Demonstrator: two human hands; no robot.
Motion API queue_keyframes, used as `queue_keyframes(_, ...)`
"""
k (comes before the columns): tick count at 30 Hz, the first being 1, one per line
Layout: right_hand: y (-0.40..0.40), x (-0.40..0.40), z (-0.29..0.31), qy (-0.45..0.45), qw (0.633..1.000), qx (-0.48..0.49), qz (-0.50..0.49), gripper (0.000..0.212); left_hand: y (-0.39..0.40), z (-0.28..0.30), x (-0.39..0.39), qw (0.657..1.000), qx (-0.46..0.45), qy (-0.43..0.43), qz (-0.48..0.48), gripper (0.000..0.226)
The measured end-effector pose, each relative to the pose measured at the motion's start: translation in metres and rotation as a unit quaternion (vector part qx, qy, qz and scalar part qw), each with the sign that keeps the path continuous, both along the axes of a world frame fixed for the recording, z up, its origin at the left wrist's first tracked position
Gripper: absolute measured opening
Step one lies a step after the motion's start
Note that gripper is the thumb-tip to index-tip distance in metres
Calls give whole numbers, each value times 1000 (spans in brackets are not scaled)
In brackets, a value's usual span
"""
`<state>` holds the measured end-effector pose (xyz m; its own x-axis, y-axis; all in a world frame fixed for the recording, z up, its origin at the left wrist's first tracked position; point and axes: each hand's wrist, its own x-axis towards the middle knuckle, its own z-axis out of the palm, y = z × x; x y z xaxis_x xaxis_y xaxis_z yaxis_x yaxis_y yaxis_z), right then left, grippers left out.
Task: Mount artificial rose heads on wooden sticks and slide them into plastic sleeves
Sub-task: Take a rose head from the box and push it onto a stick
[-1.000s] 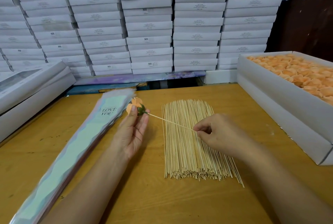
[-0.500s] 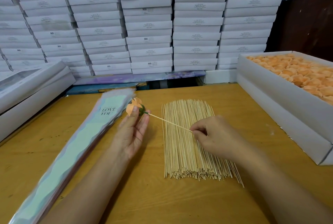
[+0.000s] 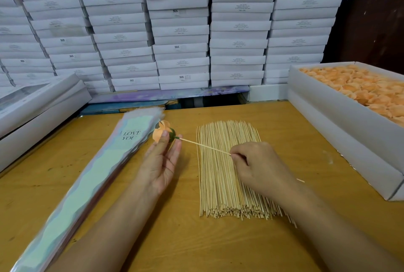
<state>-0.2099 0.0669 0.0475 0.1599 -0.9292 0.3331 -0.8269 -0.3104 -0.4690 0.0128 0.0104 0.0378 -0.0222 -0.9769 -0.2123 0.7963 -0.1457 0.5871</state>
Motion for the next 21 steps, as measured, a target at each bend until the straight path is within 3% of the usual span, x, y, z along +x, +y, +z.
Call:
queue_keyframes(9, -1, 0, -2, -40, 999, 20, -22, 16, -1, 2, -1, 1000, 3, -3, 7, 30)
queue_keyframes(21, -2, 0, -4, -20, 997, -49, -51, 8, -1, 6, 6, 1000, -2, 5, 31, 20)
